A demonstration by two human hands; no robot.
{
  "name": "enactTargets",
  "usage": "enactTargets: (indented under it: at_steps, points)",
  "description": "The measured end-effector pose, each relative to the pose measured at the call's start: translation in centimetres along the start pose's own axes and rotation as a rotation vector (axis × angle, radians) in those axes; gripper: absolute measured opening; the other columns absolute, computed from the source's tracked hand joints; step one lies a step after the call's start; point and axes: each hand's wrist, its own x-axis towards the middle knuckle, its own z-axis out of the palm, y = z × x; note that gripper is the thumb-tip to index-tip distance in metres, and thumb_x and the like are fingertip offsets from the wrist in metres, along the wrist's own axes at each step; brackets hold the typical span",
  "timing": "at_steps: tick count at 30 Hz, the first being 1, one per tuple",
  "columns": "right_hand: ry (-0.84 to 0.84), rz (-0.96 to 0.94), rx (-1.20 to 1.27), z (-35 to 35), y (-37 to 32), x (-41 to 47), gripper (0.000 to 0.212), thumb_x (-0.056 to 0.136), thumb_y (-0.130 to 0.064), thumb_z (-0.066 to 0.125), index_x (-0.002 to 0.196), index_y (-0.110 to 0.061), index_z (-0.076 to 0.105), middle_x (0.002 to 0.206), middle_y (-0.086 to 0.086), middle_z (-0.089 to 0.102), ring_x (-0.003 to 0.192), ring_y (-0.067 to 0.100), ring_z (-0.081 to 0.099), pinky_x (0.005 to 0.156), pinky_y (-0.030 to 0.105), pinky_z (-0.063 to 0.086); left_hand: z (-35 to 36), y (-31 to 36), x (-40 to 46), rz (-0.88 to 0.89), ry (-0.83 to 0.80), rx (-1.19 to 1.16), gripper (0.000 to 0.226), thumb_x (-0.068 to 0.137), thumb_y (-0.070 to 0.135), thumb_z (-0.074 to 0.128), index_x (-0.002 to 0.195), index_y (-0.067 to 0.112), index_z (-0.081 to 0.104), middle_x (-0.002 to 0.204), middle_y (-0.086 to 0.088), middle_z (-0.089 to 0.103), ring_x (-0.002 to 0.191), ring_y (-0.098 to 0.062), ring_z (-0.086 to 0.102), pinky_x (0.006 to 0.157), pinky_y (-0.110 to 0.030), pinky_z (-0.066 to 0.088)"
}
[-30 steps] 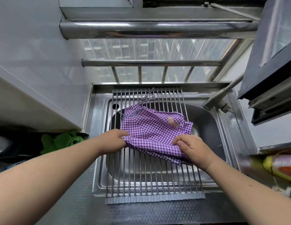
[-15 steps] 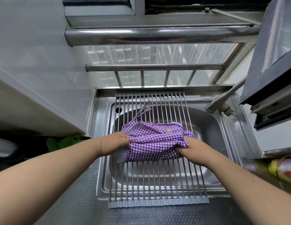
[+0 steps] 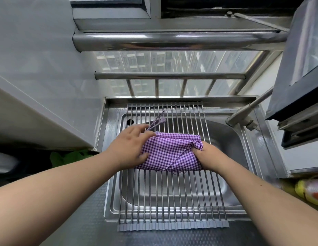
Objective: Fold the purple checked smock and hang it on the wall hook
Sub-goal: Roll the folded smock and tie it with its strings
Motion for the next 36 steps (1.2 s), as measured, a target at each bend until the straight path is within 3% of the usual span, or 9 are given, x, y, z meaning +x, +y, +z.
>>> enactTargets:
  at_steps: [4,6,11,15,19,23,26,31,36]
  points:
    - [0.010,0.049,0.029,0.1,0.0,0.6,0.024,0.110,-0.038,0.041,0.118,-0.031,0.061,0.108,-0.008,0.067,0.094,0.010,0.061,0.078,0.033,0.048,0.5,1.7,1.2,0.369,-0.050,0.165,0.058,0.103,0.047,0.042,0.159,0.038,0.032,0.172,0.002,0.022,0.158,-0.023,0.018,0.128,-0.042,0.004]
    - [0.022,0.085,0.034,0.3,0.1,0.9,0.023,0.108,-0.042,0.043,0.120,-0.032,0.061,0.106,-0.009,0.068,0.092,0.010,0.062,0.075,0.032,0.049,1.4,2.2,2.1,0.409,-0.149,0.195,0.061,0.105,0.049,0.036,0.163,0.034,0.027,0.173,0.002,0.018,0.160,-0.023,0.014,0.129,-0.042,0.003]
    - [0.135,0.213,0.001,1.4,0.7,1.6,0.045,0.100,-0.054,0.051,0.129,-0.021,0.048,0.107,0.000,0.065,0.094,0.023,0.066,0.082,0.041,0.057,3.9,1.4,3.0,0.182,-0.301,0.165,0.070,0.106,0.059,0.024,0.167,0.031,0.001,0.175,0.001,-0.003,0.161,-0.023,0.003,0.130,-0.041,0.001]
    - [0.299,0.153,-0.012,2.0,0.9,0.0,0.059,0.098,-0.053,0.063,0.140,-0.023,0.034,0.121,0.001,0.061,0.103,0.026,0.066,0.085,0.047,0.059,4.4,1.8,2.8,-0.040,-0.194,0.013,0.077,0.101,0.067,0.030,0.165,0.028,0.013,0.172,-0.004,0.016,0.157,-0.025,0.018,0.129,-0.045,0.014]
    - [0.317,0.110,-0.077,2.4,1.4,-0.8,0.067,0.094,-0.050,0.072,0.144,-0.027,0.031,0.134,0.004,0.063,0.113,0.028,0.067,0.089,0.049,0.060,4.4,2.7,2.4,-0.399,-0.001,-0.148,0.069,0.084,0.078,0.058,0.130,0.028,0.042,0.127,0.002,0.048,0.121,-0.020,0.049,0.110,-0.043,0.042]
    - [0.278,0.139,-0.082,2.5,1.1,-0.4,0.064,0.094,-0.051,0.071,0.140,-0.025,0.036,0.134,0.004,0.066,0.111,0.029,0.068,0.084,0.046,0.060,3.2,2.9,2.0,-0.693,-0.038,-0.477,0.057,0.078,0.076,0.070,0.099,0.026,0.051,0.096,0.008,0.062,0.087,-0.013,0.063,0.079,-0.036,0.058]
    - [0.266,0.136,-0.082,2.5,1.0,-0.2,0.059,0.094,-0.054,0.069,0.136,-0.024,0.040,0.131,0.002,0.066,0.110,0.027,0.067,0.084,0.045,0.059,3.0,2.1,2.6,-0.739,-0.138,-0.622,0.049,0.080,0.070,0.074,0.088,0.024,0.060,0.096,0.005,0.070,0.089,-0.017,0.068,0.085,-0.039,0.059]
    - [0.241,0.142,-0.076,2.5,1.3,0.0,0.058,0.094,-0.055,0.069,0.135,-0.022,0.044,0.134,0.001,0.065,0.113,0.024,0.065,0.081,0.039,0.053,3.2,1.1,3.7,-0.919,-0.213,-1.094,0.073,0.070,0.053,0.086,0.124,0.010,0.062,0.117,-0.008,0.070,0.103,-0.033,0.070,0.095,-0.050,0.059]
    - [0.225,0.140,-0.063,2.1,1.6,0.2,0.055,0.096,-0.052,0.070,0.137,-0.024,0.046,0.132,-0.002,0.065,0.108,0.020,0.064,0.080,0.037,0.052,2.7,1.0,3.2,-0.701,-0.153,-0.898,0.027,0.105,0.041,0.054,0.109,0.018,0.066,0.110,-0.002,0.070,0.099,-0.022,0.067,0.092,-0.043,0.058]
